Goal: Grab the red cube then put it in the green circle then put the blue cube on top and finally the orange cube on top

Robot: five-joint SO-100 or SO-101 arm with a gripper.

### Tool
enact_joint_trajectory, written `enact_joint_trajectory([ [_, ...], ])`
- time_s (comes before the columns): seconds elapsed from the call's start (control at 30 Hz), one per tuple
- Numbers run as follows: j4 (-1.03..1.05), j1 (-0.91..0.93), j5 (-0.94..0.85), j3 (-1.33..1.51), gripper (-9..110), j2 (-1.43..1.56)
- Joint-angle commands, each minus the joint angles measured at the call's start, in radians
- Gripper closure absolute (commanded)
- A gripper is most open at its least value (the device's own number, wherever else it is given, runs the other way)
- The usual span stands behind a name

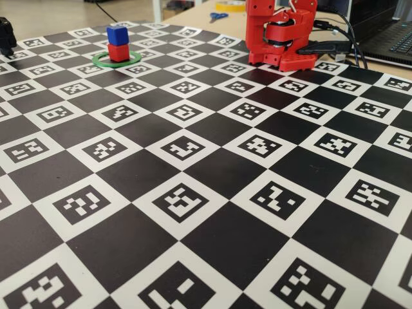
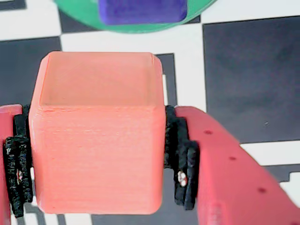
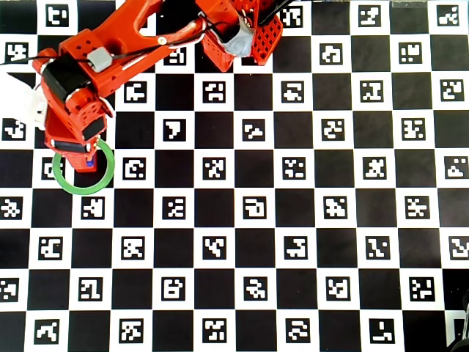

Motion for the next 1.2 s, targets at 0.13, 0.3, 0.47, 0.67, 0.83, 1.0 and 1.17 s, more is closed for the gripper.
enact_joint_trajectory([
  [0.13,-0.009,0.028,-0.026,-0.087,92,-0.002],
  [0.3,-0.025,0.040,-0.038,-0.084,92,-0.025],
  [0.47,-0.043,0.048,-0.038,-0.084,92,-0.049],
  [0.67,-0.057,0.048,-0.035,-0.078,92,-0.071],
  [0.83,-0.086,0.048,-0.029,-0.052,92,-0.080],
  [1.0,-0.117,0.044,-0.032,-0.012,92,-0.081],
  [1.17,-0.138,0.046,-0.038,0.015,92,-0.084],
])
